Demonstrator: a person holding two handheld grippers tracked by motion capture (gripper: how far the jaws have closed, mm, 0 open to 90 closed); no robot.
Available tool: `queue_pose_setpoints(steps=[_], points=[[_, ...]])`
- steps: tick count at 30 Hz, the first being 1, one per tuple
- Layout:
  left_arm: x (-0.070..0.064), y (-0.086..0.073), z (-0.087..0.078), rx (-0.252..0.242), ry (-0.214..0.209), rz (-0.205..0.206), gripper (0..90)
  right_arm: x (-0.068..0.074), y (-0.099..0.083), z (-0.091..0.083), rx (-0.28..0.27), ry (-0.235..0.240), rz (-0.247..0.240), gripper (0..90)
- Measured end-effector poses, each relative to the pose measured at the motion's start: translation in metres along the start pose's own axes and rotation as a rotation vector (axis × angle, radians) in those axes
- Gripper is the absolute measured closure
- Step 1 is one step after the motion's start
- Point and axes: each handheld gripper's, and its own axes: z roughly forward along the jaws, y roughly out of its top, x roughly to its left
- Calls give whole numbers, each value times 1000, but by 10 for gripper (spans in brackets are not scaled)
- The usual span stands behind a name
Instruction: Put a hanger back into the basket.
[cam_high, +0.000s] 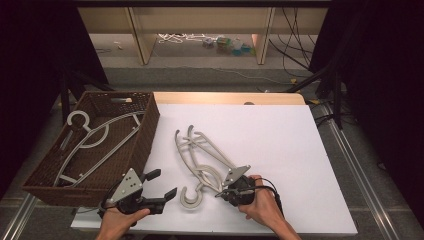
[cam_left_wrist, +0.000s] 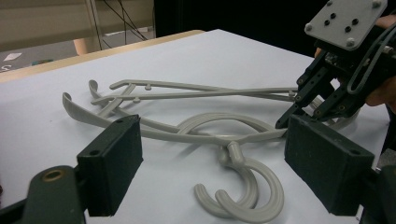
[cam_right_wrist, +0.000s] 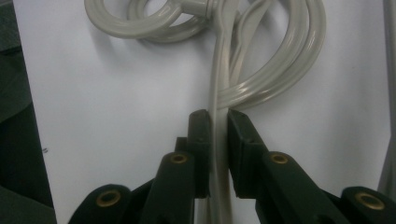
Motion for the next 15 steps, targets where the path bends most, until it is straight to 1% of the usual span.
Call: queue_pose_setpoints(steps=[2,7,8,10,11,12,14,15], points=[[0,0,0,-1,-2,0,188,0,1,-2,11,-12,-15,813],[0,0,1,1,-4,-2,188,-1,1,-5,10,-3,-15,816],[-1,0,1,1,-4,-16,189,0,1,-5,8,-9,-13,816],[0,0,1,2,-5,-9,189,0,3,-8,11,-12,-20,815],[0,0,2,-5,-13,-5,189,0,3,-8,5,-16,-22,815],[1,0,1,0,-9,7,189,1,3,-10,8,-21,-22,816],[0,0,2,-4,-10,-13,190,0,4,-13,6,-22,-37,816],[0,0,2,-4,-10,-13,191,0,4,-14,13,-22,-45,816]])
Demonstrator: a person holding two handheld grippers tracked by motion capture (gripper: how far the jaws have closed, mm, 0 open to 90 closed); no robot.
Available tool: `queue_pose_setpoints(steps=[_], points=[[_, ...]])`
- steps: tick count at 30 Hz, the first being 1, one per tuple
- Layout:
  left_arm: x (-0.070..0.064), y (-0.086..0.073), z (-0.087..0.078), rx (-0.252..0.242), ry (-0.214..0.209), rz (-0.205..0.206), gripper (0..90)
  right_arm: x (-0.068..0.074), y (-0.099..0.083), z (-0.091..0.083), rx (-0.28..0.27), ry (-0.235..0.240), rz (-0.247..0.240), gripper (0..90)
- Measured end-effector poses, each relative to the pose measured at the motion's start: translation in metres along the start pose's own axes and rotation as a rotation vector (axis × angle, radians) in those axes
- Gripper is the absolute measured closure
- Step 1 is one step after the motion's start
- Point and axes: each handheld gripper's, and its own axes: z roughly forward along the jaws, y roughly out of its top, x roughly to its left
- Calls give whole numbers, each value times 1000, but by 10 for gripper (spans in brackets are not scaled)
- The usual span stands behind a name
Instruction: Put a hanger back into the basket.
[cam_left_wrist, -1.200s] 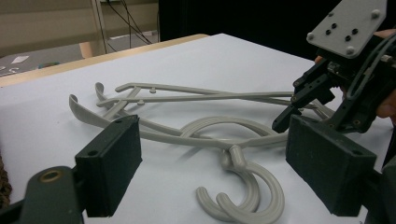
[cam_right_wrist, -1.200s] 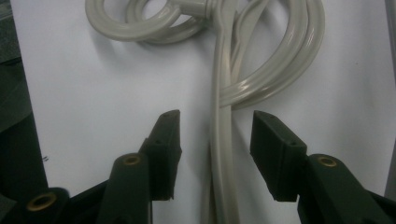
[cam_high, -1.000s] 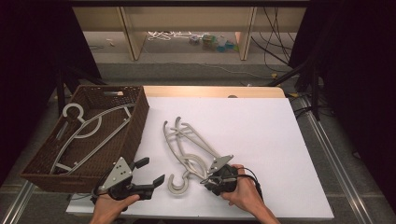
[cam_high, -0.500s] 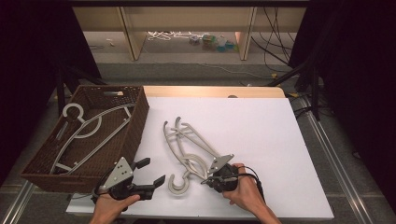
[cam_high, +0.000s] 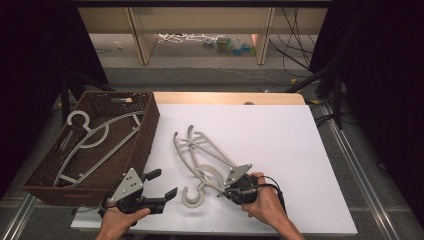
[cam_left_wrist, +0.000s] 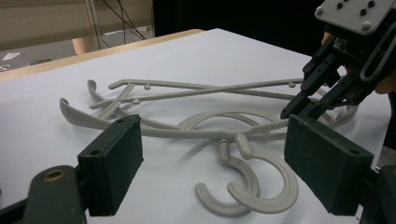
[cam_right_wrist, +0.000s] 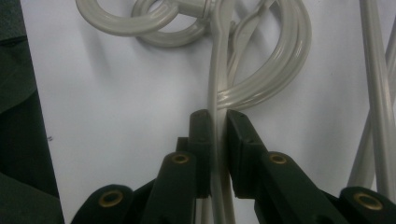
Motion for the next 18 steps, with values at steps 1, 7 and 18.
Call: queue_pose_setpoints(steps=[1,7,18], points=[[0,0,0,9,5,4,191,0,0,0,0,0,0,816],[0,4,5,19,18,85,248,0,3,-11,4,-18,-56,816],[8,15,37,113,20,279,281,1,8,-34,-14,-22,-151,817]])
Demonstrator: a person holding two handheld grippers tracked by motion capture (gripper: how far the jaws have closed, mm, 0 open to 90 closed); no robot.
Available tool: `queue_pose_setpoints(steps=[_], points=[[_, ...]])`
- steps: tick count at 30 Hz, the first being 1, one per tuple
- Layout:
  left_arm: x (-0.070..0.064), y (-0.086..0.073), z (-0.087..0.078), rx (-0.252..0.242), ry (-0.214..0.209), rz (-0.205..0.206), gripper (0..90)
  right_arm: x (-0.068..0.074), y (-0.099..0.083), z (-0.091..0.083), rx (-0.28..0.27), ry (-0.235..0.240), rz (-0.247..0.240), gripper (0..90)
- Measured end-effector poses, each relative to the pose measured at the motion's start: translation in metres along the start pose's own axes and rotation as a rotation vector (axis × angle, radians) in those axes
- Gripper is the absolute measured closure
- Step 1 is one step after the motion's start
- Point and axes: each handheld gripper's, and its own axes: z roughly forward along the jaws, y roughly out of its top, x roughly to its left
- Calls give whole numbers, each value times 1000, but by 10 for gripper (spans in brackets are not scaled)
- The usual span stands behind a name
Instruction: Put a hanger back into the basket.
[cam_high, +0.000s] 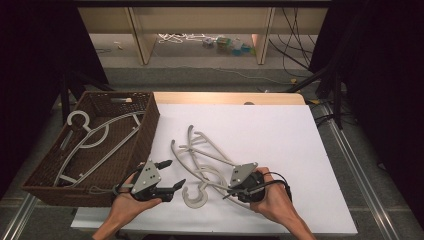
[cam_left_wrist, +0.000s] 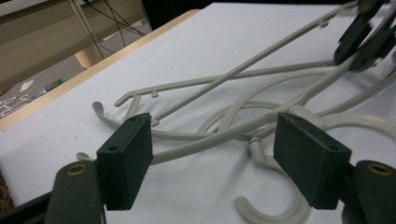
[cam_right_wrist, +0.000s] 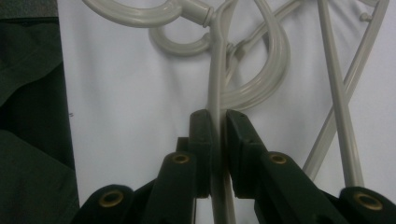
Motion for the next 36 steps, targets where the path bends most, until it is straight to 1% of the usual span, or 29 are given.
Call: queue_pose_setpoints(steps=[1,2,3,4,6,7,8,9,10,12,13,14,16,17,18,19,22,23,24,25,26,28,30,31,32,33,34,35,36], points=[[0,0,0,0,0,0,283,0,0,-2,-1,3,-6,817],[0,0,3,7,-6,13,283,0,1,-4,-4,7,-12,817],[-1,0,11,26,-10,40,285,1,1,-5,-7,13,-11,817],[-1,0,11,26,-10,40,289,1,2,-7,-9,13,-11,817],[-2,-1,18,58,-35,45,297,1,2,-8,-8,10,-15,818],[-2,-1,21,69,-32,56,309,1,2,-9,-10,14,-19,817],[-2,-1,23,76,-27,79,315,1,1,-11,-12,16,-18,818],[-3,-2,25,81,-27,90,316,1,1,-12,-12,16,-18,818],[-2,-2,29,108,-29,129,318,2,1,-13,-13,17,-22,818],[-3,-2,32,107,-30,126,322,2,2,-14,-16,15,-21,818],[-3,-2,33,124,-32,154,334,2,3,-16,-18,17,-22,818],[-5,-3,37,136,-39,170,338,2,3,-17,-21,17,-25,818],[-6,-3,39,129,-40,165,338,2,3,-19,-22,18,-27,818],[-6,-3,40,140,-42,184,339,1,4,-20,-23,16,-30,819],[-7,-3,42,137,-42,194,342,1,4,-21,-25,15,-29,819],[-7,-2,45,124,-42,202,355,1,5,-22,-30,19,-31,819],[-6,-1,49,121,-42,213,371,2,5,-23,-30,18,-31,819],[-6,-1,51,117,-50,216,377,2,5,-23,-31,19,-32,819],[-5,0,51,123,-59,246,401,2,6,-23,-32,19,-33,819],[-5,-1,53,111,-65,248,413,2,6,-23,-33,17,-34,819],[-5,-1,53,109,-73,273,422,2,5,-24,-34,18,-34,819],[-4,-1,56,106,-97,289,472,1,5,-24,-39,27,-35,819],[-7,-1,59,91,-112,290,483,1,5,-24,-40,23,-39,819],[-8,-1,59,86,-123,307,497,1,5,-24,-39,24,-40,819],[-8,0,59,91,-137,329,535,1,5,-24,-43,27,-38,819],[-8,1,59,86,-149,332,535,1,5,-24,-43,27,-38,819],[-9,1,60,85,-166,331,570,1,5,-24,-43,31,-40,819],[-8,2,60,73,-178,356,577,1,5,-24,-42,31,-42,819],[-8,2,60,73,-178,356,588,1,5,-24,-42,31,-42,819]])
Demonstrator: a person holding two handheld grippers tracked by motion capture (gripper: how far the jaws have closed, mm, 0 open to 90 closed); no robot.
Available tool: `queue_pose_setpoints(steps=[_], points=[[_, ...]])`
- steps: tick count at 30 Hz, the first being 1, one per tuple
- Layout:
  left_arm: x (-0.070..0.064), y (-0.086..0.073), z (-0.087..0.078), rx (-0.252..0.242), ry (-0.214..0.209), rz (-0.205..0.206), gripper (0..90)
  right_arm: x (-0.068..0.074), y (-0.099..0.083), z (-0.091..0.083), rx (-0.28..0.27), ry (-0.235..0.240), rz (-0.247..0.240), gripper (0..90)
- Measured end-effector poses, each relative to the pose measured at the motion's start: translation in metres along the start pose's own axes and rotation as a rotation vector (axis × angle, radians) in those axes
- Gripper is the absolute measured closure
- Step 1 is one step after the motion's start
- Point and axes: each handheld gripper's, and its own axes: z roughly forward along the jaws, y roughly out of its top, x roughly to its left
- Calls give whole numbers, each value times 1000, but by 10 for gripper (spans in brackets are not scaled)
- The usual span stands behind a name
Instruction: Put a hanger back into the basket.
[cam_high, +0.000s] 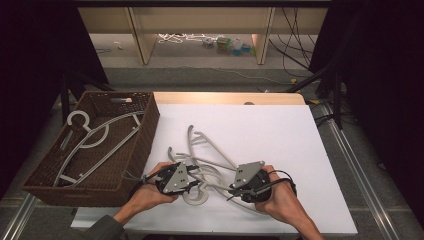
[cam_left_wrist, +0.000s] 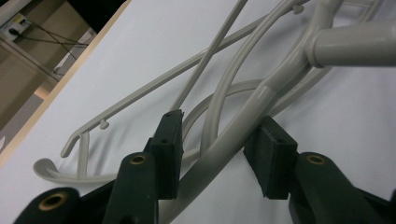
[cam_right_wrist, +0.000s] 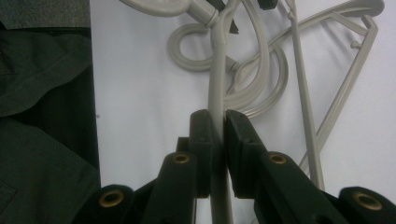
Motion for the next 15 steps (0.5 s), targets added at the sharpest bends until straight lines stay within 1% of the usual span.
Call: queue_pose_setpoints(steps=[1,2,3,4,5,6,8,9,12,13,14,15], points=[[1,0,-1,10,-19,46,601,0,0,0,-4,5,0,819],[1,0,-1,10,-19,46,613,0,0,0,-4,5,0,819],[1,0,-1,7,-28,54,613,-1,0,-1,-6,6,-3,819],[2,1,-1,17,-42,88,642,-2,-1,-1,-15,17,-12,818],[2,2,-1,16,-38,114,642,-2,-1,-1,-15,17,-12,818],[2,4,-1,29,-51,123,652,-2,-2,-2,-18,17,-13,818],[2,10,-2,47,-52,173,678,-5,-4,-4,-27,28,-22,818],[3,13,-3,54,-59,192,697,-9,-6,-6,-38,29,-34,818],[5,20,-7,41,-65,216,709,-13,-9,-8,-53,30,-40,819],[6,22,-8,49,-68,226,723,-15,-11,-9,-66,30,-40,810],[6,23,-8,50,-68,242,723,-15,-11,-9,-66,30,-40,810],[6,24,-9,51,-72,248,730,-17,-11,-9,-74,22,-41,804]])
